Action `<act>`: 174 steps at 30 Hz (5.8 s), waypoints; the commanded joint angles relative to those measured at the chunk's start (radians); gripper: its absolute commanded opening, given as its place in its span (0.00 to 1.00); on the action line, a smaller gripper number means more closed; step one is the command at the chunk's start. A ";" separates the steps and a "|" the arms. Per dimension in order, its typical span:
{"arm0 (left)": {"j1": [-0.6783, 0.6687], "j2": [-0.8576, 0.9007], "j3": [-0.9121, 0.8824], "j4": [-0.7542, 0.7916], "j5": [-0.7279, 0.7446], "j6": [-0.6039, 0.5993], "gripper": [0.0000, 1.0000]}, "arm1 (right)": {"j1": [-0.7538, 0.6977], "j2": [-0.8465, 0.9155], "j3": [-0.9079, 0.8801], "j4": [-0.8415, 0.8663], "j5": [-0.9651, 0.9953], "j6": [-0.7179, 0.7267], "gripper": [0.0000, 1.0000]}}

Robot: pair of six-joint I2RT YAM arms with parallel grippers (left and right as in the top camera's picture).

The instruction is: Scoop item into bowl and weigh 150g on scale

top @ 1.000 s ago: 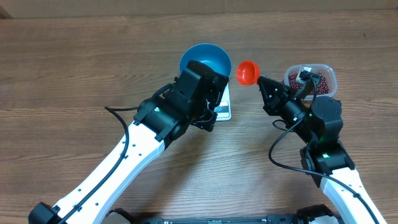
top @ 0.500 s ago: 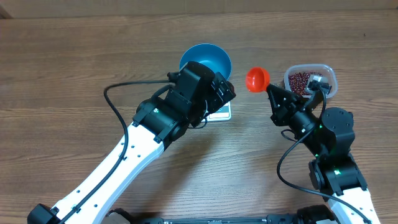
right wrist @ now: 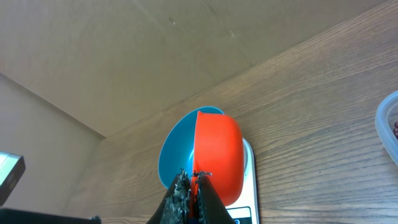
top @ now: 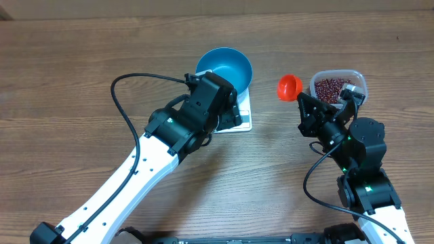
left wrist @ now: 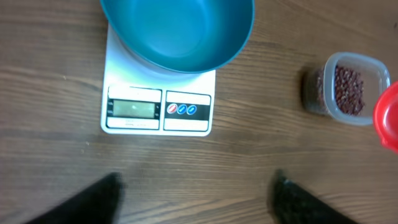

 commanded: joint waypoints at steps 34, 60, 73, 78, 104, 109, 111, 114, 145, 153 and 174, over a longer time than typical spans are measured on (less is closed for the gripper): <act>0.003 -0.009 0.021 -0.006 -0.047 0.281 0.04 | -0.004 -0.013 0.026 0.000 0.021 -0.005 0.04; -0.057 0.128 -0.013 0.215 -0.051 0.438 0.04 | -0.004 -0.013 0.026 -0.005 0.032 -0.005 0.04; -0.057 0.224 -0.013 0.228 -0.042 0.435 0.04 | -0.004 -0.025 0.026 -0.052 0.147 -0.031 0.04; -0.057 0.224 -0.013 0.234 -0.043 0.436 0.04 | -0.004 -0.037 0.026 -0.053 0.146 -0.032 0.04; -0.056 0.253 -0.029 0.220 -0.037 0.435 0.04 | -0.004 -0.036 0.026 -0.060 0.143 -0.027 0.04; -0.056 0.253 -0.034 0.191 -0.106 0.411 0.04 | -0.004 -0.036 0.026 -0.061 0.142 -0.027 0.04; -0.056 0.253 -0.041 0.197 -0.106 0.404 0.05 | -0.004 -0.036 0.026 -0.064 0.143 -0.027 0.04; -0.070 0.253 -0.050 0.225 -0.114 0.409 0.05 | -0.004 -0.036 0.026 -0.064 0.143 -0.027 0.04; -0.124 0.196 -0.235 0.493 -0.151 0.498 0.05 | -0.004 -0.036 0.026 -0.079 0.180 -0.035 0.04; -0.093 0.200 -0.235 0.437 -0.151 0.486 0.05 | -0.004 -0.036 0.026 -0.079 0.180 -0.035 0.04; -0.087 0.261 -0.250 0.462 -0.147 0.483 0.04 | -0.004 -0.035 0.026 -0.079 0.175 -0.035 0.04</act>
